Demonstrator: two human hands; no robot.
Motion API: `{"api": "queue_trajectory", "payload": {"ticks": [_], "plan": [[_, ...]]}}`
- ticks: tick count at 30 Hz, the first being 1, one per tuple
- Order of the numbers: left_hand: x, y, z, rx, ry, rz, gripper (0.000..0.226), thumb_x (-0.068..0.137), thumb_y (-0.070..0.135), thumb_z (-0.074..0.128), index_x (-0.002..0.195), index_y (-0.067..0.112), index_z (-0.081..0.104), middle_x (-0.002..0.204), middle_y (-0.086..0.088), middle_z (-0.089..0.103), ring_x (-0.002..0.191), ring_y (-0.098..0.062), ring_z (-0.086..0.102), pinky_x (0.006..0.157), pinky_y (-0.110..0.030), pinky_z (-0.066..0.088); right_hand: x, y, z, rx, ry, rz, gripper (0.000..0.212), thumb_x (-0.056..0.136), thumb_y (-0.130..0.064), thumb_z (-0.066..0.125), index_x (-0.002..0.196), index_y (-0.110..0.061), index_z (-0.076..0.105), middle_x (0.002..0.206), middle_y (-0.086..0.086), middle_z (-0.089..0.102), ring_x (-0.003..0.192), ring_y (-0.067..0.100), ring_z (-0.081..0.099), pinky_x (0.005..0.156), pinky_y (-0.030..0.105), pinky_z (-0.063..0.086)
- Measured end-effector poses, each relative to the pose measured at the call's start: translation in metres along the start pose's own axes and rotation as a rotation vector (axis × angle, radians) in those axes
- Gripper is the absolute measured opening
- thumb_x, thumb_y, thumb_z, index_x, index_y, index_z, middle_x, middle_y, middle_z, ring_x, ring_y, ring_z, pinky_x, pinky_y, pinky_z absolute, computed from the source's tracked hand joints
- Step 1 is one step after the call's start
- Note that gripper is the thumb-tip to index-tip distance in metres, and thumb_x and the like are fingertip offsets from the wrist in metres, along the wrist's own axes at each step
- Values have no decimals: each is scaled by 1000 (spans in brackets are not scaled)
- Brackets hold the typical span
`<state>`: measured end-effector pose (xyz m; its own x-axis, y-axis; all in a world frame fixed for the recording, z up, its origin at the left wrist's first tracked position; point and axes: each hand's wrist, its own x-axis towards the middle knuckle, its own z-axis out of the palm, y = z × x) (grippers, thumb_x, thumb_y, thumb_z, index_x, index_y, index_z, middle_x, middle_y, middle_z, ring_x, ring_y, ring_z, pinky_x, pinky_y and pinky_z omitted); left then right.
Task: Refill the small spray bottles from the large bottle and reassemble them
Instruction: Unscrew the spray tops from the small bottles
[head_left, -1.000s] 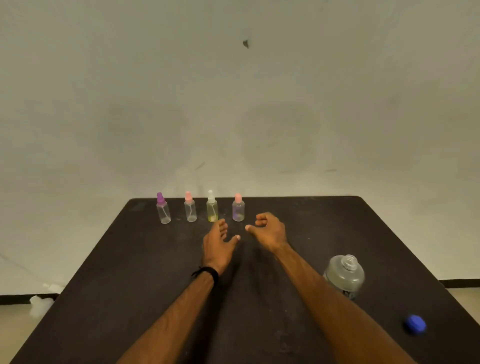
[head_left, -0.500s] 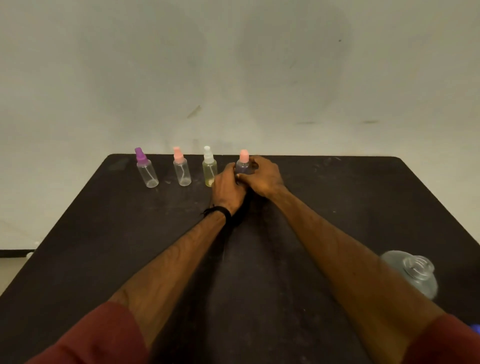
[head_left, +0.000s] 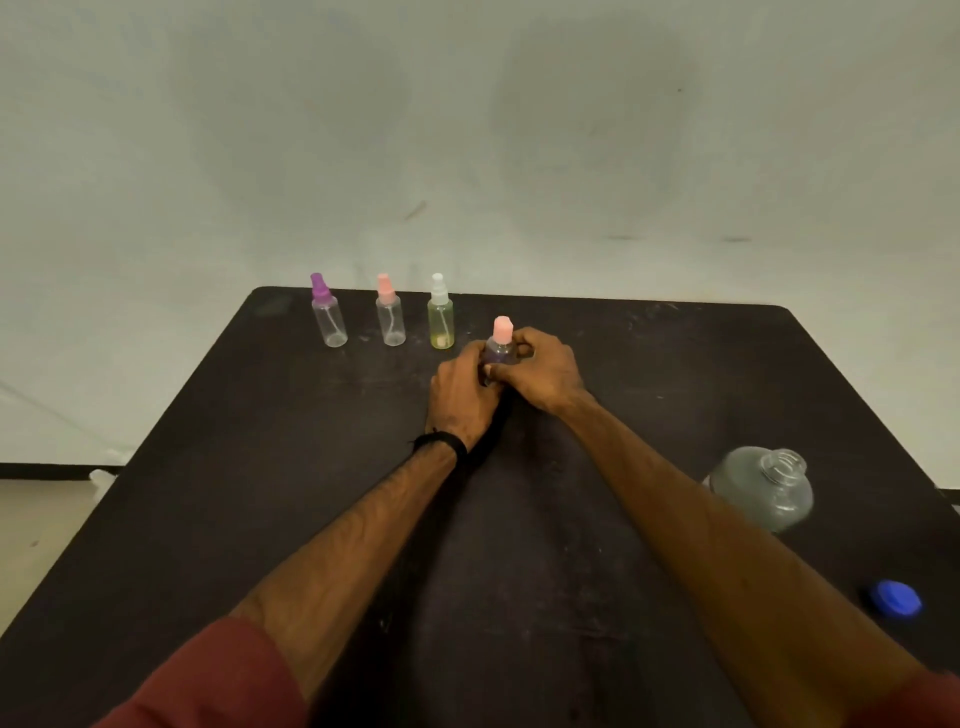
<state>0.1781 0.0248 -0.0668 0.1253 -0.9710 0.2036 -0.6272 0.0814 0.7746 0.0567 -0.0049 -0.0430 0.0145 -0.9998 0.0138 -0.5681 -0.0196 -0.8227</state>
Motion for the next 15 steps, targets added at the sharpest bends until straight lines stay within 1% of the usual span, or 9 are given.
{"api": "queue_trajectory", "payload": {"ticks": [2,4,6,8,11,13,15], "plan": [[-25,0,-11,-10,-8,2,27,91,21,66,117,18,63,104,-2,73,97,-20,69,80,-30,52,-25,-3,2,12,-11,-5,47,70,-23,86,113,-19,66,107,-4,71,93,9,65,74,15,50],[-49,1,-23,-23,-15,10,30,91,26,67,120,20,63,106,0,73,97,-16,68,80,-25,49,-49,-4,6,16,-25,-8,45,69,-23,86,110,-21,67,105,-4,71,92,9,66,80,22,55],[-77,0,-37,-49,-16,24,31,89,29,70,119,21,64,106,2,73,96,-14,68,81,-25,50,-75,-6,11,23,-44,-9,46,67,-23,87,108,-22,67,103,-5,72,91,8,67,84,29,57],[-101,0,-49,-72,-21,32,30,88,28,71,117,21,65,103,3,74,95,-14,69,82,-27,54,-100,-11,15,21,-64,-25,44,68,-24,86,108,-22,67,102,-6,72,91,8,67,83,30,58],[-131,-4,-63,-77,-24,13,28,87,31,71,113,23,66,97,6,74,90,-11,69,81,-29,56,-133,-17,19,3,-71,-64,39,69,-24,84,105,-20,69,97,-6,72,86,6,67,78,27,58],[-148,-5,-70,-95,-34,6,27,87,32,71,113,25,66,95,10,73,89,-8,69,79,-23,55,-153,-21,20,0,-80,-69,37,69,-24,82,103,-20,68,93,-7,72,83,5,67,75,26,58],[-161,-6,-73,-100,-42,10,26,88,31,71,113,25,66,91,14,70,87,-2,67,73,-12,48,-169,-23,21,22,-79,-57,35,69,-24,82,102,-20,68,91,-8,71,82,4,67,75,27,58]]}}
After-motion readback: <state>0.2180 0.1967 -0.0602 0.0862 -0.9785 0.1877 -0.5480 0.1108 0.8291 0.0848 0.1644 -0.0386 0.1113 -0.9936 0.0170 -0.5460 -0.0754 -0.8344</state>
